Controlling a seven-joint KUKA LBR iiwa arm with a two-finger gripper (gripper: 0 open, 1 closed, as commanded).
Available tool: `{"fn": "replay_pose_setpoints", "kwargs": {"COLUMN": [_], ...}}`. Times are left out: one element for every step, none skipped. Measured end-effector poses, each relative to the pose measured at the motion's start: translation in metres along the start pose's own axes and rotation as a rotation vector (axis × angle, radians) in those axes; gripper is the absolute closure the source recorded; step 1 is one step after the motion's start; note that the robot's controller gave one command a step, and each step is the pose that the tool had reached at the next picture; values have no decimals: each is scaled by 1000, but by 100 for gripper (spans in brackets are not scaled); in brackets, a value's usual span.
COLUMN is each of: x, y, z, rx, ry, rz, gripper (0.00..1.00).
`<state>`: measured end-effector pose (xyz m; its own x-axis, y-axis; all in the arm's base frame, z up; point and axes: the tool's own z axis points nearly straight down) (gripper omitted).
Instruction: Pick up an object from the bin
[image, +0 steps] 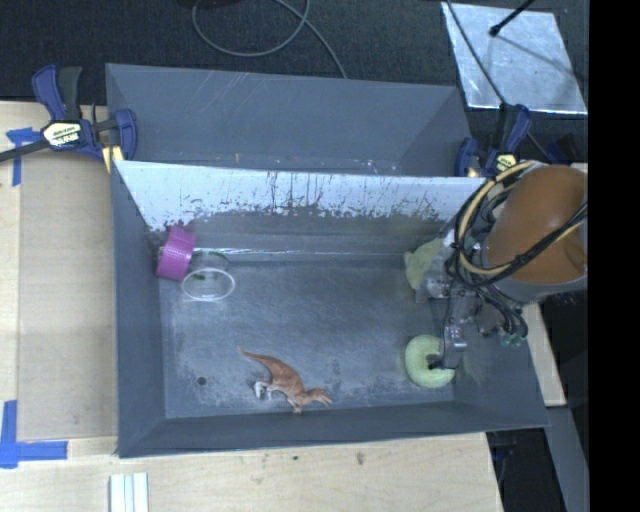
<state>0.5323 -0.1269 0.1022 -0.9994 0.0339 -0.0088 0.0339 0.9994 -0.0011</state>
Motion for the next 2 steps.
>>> {"fn": "replay_pose_setpoints", "kwargs": {"x": [-5, 14], "y": [-20, -26], "z": [-12, -12], "rx": [-2, 0], "ry": [10, 3], "rz": [-85, 35], "gripper": [0, 0]}}
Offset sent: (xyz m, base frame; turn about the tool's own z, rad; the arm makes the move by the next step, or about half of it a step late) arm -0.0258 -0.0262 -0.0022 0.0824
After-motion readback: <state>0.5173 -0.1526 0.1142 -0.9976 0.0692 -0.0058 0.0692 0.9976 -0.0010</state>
